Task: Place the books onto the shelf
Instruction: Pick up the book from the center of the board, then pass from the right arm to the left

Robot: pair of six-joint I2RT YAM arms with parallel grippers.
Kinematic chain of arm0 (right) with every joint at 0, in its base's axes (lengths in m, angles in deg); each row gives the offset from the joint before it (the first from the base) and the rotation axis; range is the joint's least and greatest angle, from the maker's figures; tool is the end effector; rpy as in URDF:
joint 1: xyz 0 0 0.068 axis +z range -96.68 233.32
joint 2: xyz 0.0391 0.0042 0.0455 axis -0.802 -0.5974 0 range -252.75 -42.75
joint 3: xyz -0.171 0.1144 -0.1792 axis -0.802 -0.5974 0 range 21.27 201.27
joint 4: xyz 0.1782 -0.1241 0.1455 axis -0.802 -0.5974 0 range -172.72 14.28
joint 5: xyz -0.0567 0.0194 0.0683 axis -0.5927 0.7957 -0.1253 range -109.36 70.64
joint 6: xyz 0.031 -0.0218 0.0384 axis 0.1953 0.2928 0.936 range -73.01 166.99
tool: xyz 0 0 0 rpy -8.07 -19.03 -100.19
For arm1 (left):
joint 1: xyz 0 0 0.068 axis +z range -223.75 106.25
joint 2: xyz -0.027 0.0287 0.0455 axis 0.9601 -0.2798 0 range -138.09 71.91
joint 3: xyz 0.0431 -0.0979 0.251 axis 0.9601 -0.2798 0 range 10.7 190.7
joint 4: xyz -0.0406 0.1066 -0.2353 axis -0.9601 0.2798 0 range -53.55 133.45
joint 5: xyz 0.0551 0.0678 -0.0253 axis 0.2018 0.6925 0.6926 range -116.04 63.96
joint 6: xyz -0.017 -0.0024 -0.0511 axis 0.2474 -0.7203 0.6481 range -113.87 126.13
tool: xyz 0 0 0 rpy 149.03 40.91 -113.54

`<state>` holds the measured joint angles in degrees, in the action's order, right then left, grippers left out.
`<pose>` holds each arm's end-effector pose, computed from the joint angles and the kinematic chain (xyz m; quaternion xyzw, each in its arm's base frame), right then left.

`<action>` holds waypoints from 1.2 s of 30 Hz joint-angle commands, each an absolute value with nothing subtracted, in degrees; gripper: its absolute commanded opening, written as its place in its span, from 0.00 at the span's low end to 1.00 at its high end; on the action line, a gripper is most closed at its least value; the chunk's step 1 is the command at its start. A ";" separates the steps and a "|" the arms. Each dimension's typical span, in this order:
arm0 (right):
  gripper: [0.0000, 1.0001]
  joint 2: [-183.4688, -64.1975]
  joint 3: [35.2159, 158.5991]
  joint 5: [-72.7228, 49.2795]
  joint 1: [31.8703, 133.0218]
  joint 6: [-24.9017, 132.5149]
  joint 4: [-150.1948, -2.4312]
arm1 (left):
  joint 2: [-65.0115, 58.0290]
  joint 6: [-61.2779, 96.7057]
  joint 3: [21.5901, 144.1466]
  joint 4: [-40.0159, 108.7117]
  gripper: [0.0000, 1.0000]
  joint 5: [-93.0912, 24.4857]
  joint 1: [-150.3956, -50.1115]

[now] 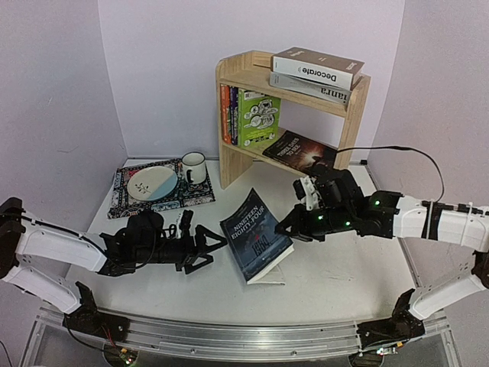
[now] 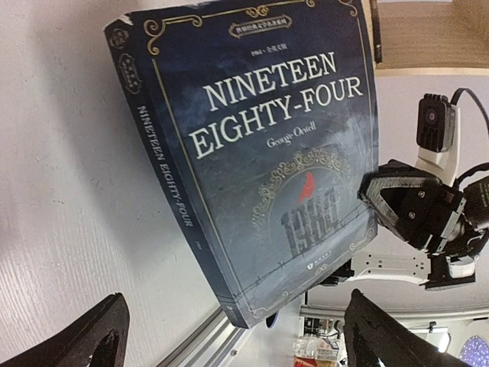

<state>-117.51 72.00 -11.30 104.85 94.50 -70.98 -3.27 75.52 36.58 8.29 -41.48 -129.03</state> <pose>0.1838 0.2394 0.2871 -0.0692 0.8117 0.4762 0.3311 0.1397 -0.2181 0.1831 -0.0251 0.8205 -0.5476 0.1620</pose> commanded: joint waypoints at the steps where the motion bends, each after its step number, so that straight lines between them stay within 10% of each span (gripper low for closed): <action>1: 0.00 -113.93 77.50 -8.39 104.98 96.56 -66.35 | 0.02 76.31 33.65 2.31 0.99 -41.83 -125.75; 36: 0.00 -112.28 75.03 0.25 105.02 103.08 -56.65 | -21.29 84.54 38.68 -25.42 0.86 -56.20 -117.17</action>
